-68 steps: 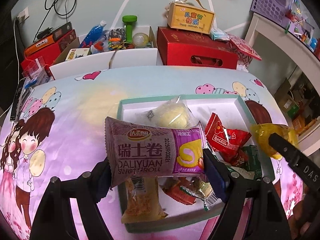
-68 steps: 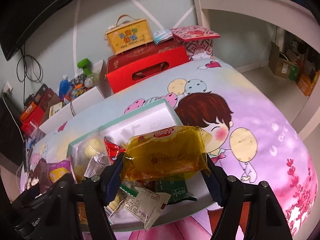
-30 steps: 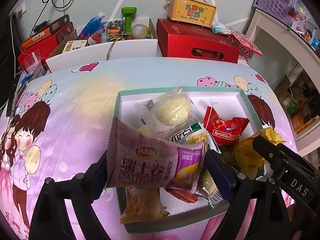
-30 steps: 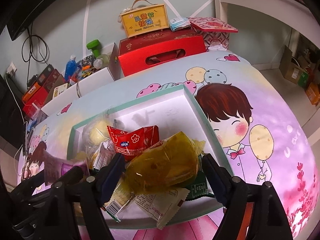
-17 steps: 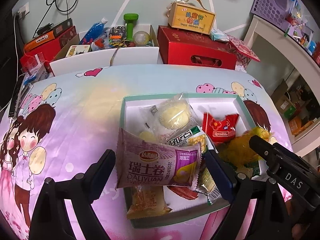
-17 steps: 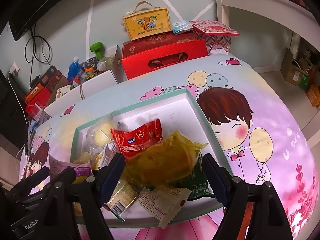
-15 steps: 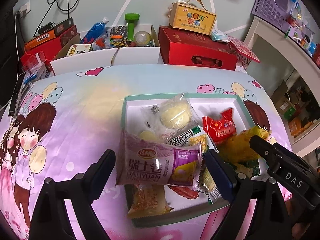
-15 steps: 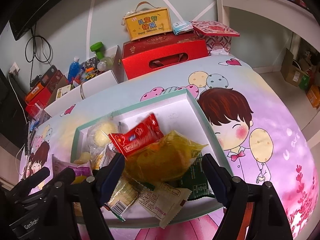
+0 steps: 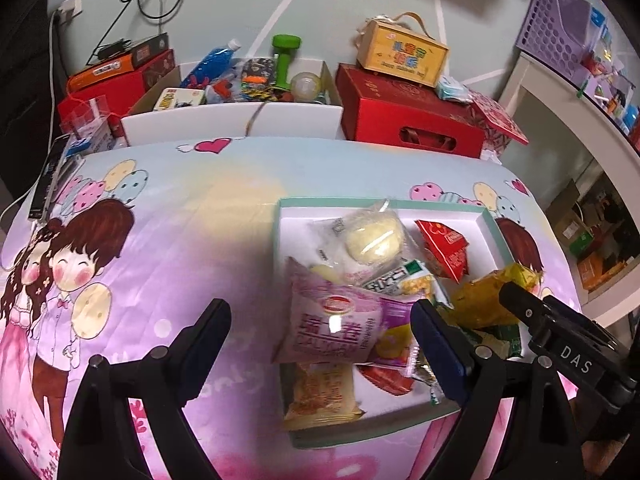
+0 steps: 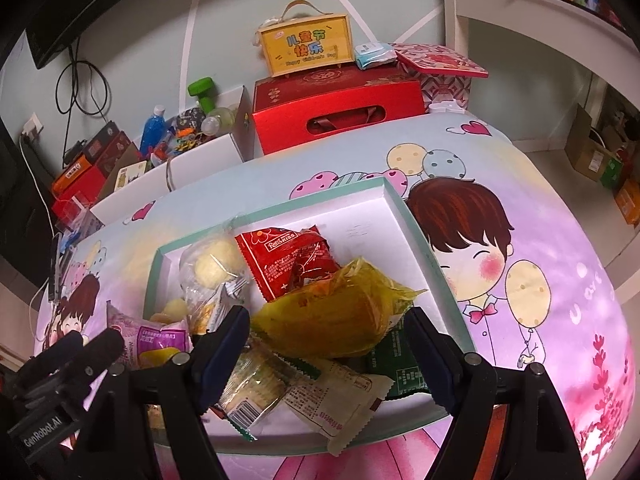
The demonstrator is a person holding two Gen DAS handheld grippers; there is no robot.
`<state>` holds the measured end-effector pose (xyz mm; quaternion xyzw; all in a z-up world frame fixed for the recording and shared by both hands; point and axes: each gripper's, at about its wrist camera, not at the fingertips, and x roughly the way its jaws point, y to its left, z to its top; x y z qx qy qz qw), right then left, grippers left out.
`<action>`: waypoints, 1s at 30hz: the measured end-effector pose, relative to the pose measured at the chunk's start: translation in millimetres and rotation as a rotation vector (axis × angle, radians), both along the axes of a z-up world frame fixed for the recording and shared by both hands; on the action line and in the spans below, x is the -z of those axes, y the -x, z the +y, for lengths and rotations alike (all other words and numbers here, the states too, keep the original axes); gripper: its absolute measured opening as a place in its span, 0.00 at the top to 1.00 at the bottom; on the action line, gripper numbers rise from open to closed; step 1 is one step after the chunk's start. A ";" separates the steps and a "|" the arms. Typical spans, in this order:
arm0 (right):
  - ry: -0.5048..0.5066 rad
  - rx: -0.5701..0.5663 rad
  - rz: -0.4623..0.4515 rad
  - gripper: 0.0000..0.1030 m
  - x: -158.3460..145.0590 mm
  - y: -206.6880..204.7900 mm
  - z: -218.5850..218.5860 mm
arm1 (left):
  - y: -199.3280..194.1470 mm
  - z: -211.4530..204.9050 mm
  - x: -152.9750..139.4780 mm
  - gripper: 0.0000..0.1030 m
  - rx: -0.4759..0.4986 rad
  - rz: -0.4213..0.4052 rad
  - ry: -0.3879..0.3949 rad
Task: Organize snacks
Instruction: 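Open the left tool over the tray while the right tool releases the bread bag there, then withdraw both open tools up and away from the tray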
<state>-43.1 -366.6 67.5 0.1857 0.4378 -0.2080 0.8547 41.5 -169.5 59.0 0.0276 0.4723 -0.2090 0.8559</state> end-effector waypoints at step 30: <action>0.089 -0.109 0.034 0.00 -3.4 -14.9 48.5 | 4.6 80.3 5.8 0.01 -0.162 -0.044 -0.100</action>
